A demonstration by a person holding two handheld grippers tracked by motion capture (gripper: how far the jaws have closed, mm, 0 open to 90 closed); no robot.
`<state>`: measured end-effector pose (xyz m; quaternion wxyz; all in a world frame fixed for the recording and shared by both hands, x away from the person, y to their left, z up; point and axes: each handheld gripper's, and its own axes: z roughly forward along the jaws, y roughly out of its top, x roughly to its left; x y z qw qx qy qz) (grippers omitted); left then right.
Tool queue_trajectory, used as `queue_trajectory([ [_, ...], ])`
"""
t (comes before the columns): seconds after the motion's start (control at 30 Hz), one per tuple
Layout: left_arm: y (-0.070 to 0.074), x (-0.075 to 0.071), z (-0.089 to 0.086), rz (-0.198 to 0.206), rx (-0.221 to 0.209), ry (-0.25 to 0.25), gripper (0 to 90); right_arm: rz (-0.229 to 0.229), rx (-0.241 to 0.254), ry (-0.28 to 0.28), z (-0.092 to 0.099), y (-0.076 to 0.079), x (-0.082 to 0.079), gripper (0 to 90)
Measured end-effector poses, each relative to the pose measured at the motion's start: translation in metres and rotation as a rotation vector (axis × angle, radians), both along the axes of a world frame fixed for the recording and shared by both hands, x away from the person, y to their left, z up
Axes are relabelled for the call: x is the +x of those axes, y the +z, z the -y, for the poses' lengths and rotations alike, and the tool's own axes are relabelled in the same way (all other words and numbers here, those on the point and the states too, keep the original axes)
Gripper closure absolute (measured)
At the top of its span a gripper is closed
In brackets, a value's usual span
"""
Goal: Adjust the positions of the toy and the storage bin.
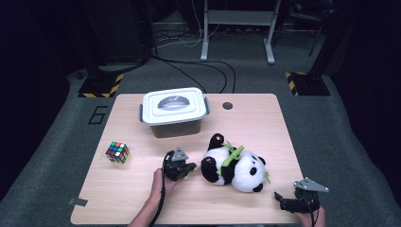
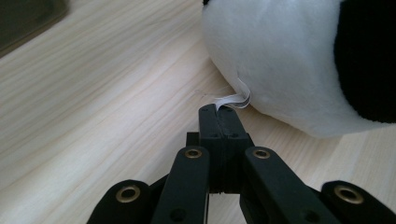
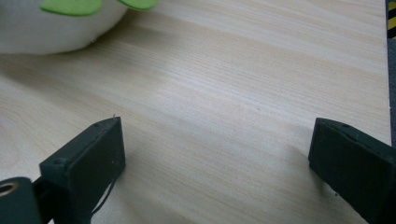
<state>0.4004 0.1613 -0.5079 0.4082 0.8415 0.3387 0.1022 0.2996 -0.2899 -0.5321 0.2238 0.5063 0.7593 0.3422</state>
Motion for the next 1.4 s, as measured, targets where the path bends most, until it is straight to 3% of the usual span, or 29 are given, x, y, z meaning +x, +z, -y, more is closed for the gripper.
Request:
queue_trajectory([
  [0.17,-0.001,-0.001,-0.004,-0.018,-0.008,0.016,88.8,0.0,0.0,0.0,0.0,0.0,0.0,3.1],
  [0.2,0.0,-0.001,-0.005,-0.034,-0.011,0.024,81.2,0.0,-0.001,0.0,0.0,0.0,0.0,3.1],
  [0.23,0.002,-0.001,-0.005,-0.045,-0.019,0.046,62.6,0.0,0.0,-0.001,0.0,0.0,0.0,3.1],
  [0.33,0.006,-0.002,-0.008,-0.051,-0.034,0.06,43.0,0.0,0.0,-0.001,0.0,0.0,0.0,3.1],
  [0.53,0.024,-0.008,-0.016,-0.047,-0.058,0.094,21.5,0.0,-0.001,0.0,0.0,0.0,0.0,3.1],
  [0.77,0.052,-0.016,-0.021,-0.019,-0.101,0.112,10.7,-0.001,-0.002,0.001,0.0,0.0,0.0,3.1],
  [1.0,0.069,-0.022,-0.014,0.01,-0.128,0.107,2.7,-0.001,-0.002,0.001,0.0,0.0,0.0,3.0],
  [1.4,0.088,-0.023,0.022,0.036,-0.141,0.036,0.0,0.0,-0.002,0.0,0.0,0.0,0.0,3.1],
])
